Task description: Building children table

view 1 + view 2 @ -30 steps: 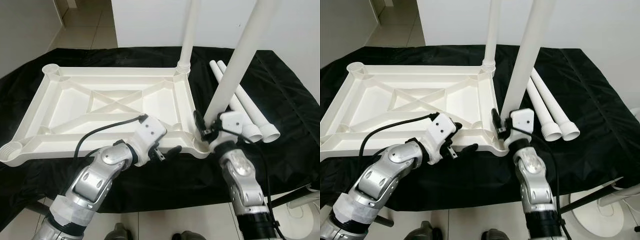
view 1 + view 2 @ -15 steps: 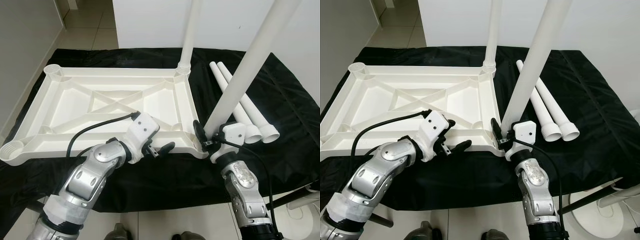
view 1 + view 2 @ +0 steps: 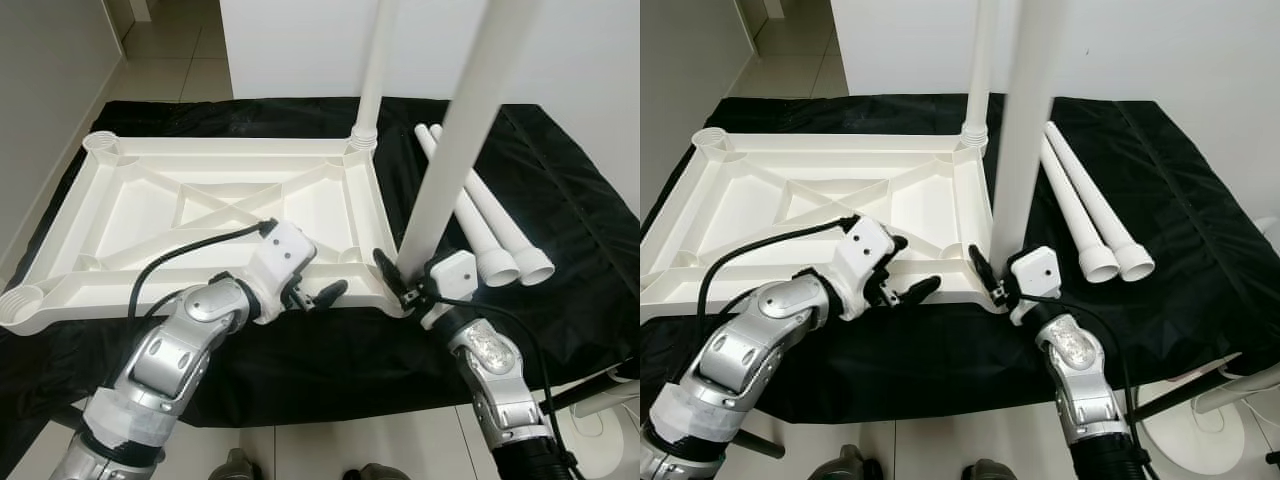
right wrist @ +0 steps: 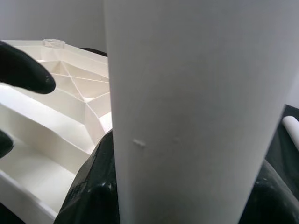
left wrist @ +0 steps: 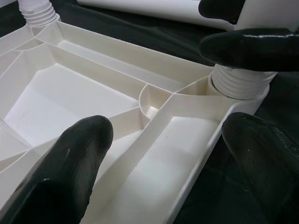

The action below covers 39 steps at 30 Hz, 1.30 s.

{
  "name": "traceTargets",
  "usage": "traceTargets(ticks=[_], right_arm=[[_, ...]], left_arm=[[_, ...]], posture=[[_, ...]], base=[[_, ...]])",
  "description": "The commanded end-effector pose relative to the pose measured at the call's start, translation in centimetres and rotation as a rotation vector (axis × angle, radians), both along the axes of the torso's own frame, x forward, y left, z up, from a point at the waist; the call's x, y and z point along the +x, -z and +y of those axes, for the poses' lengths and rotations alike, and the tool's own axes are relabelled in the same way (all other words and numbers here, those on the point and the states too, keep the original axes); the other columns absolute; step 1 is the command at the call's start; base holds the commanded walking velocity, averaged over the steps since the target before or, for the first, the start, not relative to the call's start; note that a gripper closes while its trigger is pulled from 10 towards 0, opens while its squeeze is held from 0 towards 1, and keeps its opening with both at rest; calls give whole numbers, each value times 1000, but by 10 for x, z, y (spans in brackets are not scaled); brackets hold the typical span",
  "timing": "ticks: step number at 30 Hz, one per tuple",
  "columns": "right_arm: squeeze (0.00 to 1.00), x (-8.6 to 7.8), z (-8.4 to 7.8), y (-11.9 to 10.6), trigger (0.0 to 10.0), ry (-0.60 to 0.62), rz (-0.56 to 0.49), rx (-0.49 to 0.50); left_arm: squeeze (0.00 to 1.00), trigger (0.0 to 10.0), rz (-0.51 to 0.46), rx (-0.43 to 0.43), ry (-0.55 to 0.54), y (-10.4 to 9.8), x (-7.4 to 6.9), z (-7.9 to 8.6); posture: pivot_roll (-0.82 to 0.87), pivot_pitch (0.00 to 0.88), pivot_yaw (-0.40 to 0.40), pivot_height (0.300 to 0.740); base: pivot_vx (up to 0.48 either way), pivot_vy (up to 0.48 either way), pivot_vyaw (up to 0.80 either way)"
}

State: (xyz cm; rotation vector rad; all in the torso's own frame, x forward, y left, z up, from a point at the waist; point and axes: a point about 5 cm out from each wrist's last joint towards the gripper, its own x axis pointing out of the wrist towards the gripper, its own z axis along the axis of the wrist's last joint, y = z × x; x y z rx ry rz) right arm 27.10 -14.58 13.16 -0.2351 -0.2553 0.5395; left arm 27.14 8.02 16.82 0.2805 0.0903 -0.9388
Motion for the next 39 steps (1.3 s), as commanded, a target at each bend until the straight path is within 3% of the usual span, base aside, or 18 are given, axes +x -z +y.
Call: traceTargets(ticks=[1, 5, 18, 29, 30, 39], right_arm=[[0, -8, 6, 28, 10000, -53, 129, -51], [0, -9, 6, 32, 10000, -79, 145, -59], [0, -3, 7, 36, 10000, -59, 264, 159], [0, 1, 6, 39, 10000, -16, 331, 224], [0, 3, 5, 39, 10000, 6, 368, 283], [0, 3, 1, 43, 10000, 59, 362, 272]], left_arm=[[0, 10000, -3, -1, 1, -3, 0, 0], [0, 10000, -6, -1, -1, -4, 1, 0], [0, 10000, -11, 1, 2, -6, 2, -2], [0, 10000, -11, 4, 0, -7, 2, -2], [0, 10000, -12, 4, -2, -7, 2, -2], [0, 10000, -18, 5, -3, -8, 2, -2]], posture=[[-44, 55, 4, 740], [-45, 58, 4, 740], [-50, 65, 9, 740], [-46, 67, 6, 740], [-46, 67, 6, 740], [-46, 64, 7, 740]], base=[[0, 0, 0], [0, 0, 0], [0, 0, 0], [0, 0, 0], [0, 0, 0], [0, 0, 0]])
